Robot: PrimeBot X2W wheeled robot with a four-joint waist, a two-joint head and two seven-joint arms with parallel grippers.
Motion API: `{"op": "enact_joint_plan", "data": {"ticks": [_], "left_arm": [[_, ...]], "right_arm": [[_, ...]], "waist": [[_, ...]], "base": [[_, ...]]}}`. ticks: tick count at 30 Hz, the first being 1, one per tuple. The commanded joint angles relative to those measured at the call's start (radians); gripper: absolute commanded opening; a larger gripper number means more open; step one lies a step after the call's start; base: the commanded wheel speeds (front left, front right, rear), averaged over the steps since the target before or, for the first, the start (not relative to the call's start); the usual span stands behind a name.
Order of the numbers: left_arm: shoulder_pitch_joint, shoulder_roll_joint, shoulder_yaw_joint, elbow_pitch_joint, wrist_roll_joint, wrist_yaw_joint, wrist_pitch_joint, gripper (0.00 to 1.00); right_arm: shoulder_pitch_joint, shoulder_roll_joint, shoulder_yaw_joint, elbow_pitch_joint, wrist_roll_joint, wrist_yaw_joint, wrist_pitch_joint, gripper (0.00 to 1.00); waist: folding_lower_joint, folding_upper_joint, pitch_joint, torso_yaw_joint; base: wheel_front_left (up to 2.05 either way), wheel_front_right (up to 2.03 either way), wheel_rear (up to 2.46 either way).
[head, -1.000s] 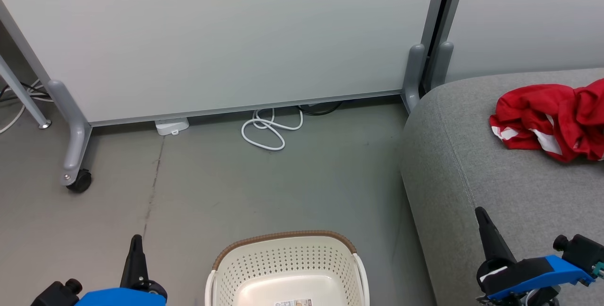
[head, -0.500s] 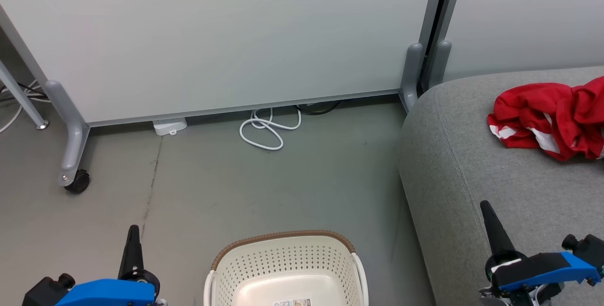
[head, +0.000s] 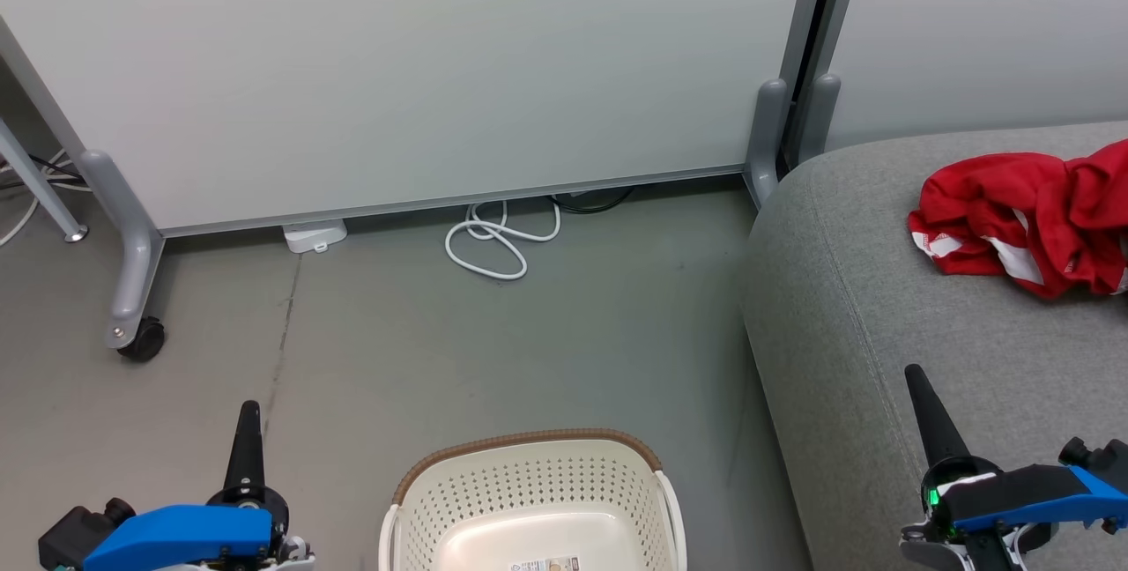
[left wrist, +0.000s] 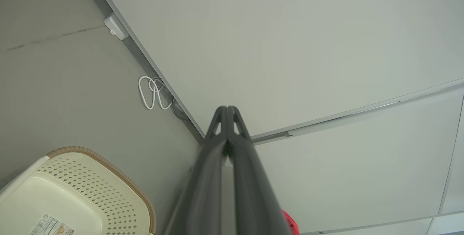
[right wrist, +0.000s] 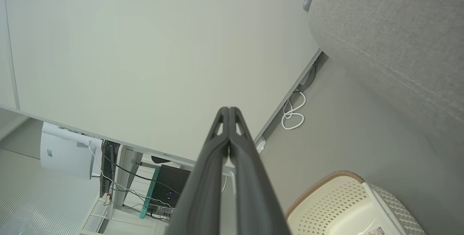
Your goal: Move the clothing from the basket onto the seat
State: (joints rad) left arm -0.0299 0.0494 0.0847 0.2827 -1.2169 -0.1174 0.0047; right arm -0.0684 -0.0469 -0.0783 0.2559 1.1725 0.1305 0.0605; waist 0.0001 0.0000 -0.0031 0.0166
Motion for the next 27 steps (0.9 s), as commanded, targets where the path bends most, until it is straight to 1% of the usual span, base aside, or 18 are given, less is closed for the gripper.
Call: {"op": "enact_joint_plan", "data": {"ticks": [1,27], "left_arm": [[-0.028,0.002,0.006,-0.013,-0.027,-0.008,0.008,0.00],[-0.060,0.002,0.021,-0.027,-0.225,-0.013,0.065,0.00]], "right_arm": [[-0.023,-0.004,-0.006,-0.012,0.032,0.000,0.006,0.00],[-0.035,-0.005,-0.023,-0.012,0.251,0.000,0.033,0.00]], "waist": [[0.0000,0.0000,0.000,-0.001],[0.0000,0.0000,0.003,-0.008]], "base": [[0.00,0.00,0.00],[0.00,0.00,0.00]]}}
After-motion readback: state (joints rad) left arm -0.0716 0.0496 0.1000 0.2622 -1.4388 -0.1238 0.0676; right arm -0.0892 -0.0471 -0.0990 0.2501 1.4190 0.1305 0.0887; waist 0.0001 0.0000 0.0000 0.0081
